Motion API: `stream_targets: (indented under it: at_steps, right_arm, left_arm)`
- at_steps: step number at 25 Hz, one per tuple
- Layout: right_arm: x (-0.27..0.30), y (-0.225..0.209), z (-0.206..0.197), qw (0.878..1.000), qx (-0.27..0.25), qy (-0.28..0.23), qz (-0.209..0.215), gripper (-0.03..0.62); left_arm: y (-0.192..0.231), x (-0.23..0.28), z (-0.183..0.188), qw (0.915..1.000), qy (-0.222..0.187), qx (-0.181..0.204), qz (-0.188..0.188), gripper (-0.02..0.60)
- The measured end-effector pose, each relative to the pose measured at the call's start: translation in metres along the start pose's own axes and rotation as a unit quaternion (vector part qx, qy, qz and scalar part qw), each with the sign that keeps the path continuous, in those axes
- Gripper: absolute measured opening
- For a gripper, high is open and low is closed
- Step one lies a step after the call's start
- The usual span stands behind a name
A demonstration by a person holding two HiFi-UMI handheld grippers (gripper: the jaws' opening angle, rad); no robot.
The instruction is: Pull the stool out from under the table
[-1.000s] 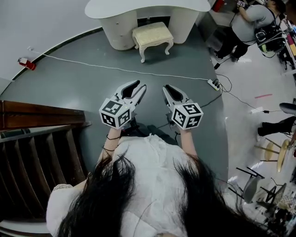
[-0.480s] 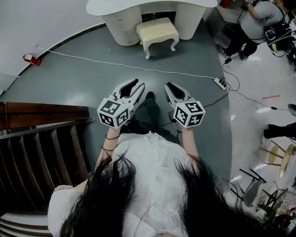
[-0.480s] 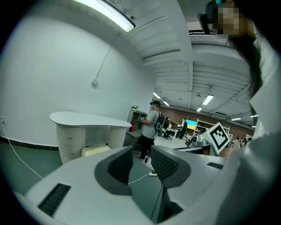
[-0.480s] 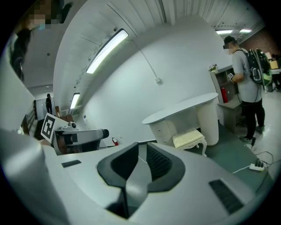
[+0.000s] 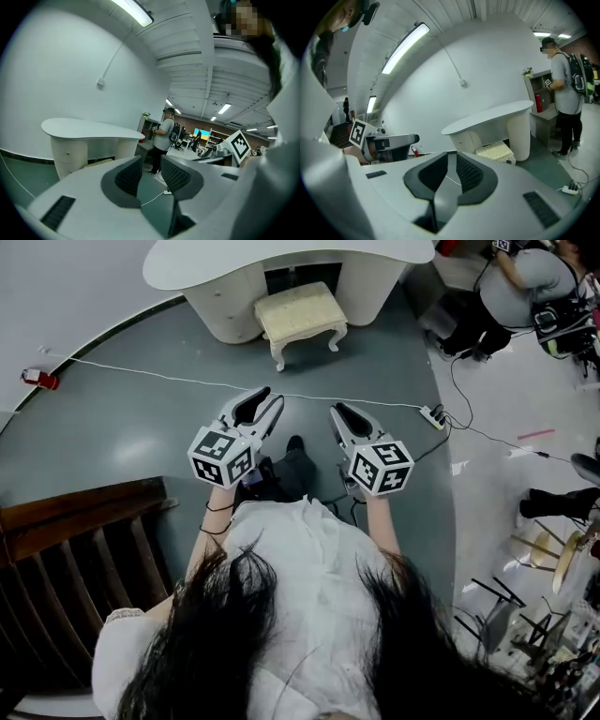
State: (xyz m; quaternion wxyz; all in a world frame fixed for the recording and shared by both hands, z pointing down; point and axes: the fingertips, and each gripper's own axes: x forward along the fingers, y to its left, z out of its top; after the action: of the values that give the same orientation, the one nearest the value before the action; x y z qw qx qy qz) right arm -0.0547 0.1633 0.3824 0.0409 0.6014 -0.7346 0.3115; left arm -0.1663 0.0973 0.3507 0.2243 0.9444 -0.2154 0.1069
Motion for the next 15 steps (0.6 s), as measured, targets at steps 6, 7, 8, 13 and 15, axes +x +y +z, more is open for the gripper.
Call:
stream_targets:
  at_steps: [6, 7, 8, 13, 15]
  right_arm:
    - [0.043, -0.037, 0.034, 1.0, 0.007, 0.005, -0.025, 0.069]
    - [0.05, -0.044, 0.039, 0.999, 0.01, 0.005, -0.03, 0.069]
    - [0.056, -0.05, 0.043, 0.999, 0.013, 0.005, -0.035, 0.069]
    - [0.077, -0.066, 0.048, 0.999, 0.017, 0.015, -0.05, 0.069]
    - [0.081, -0.071, 0.049, 0.998, 0.017, 0.023, -0.053, 0.069]
  left_arm:
    - [0.04, 0.054, 0.03, 0.9998, 0.001, -0.005, -0.02, 0.138]
    - [0.046, 0.062, 0.032, 0.9997, 0.004, -0.006, -0.024, 0.138]
    - [0.052, 0.07, 0.034, 0.9996, 0.007, -0.006, -0.028, 0.138]
    - [0.076, 0.092, 0.037, 0.9991, 0.011, -0.014, -0.037, 0.138]
    - [0.082, 0.097, 0.038, 0.999, 0.01, -0.021, -0.038, 0.138]
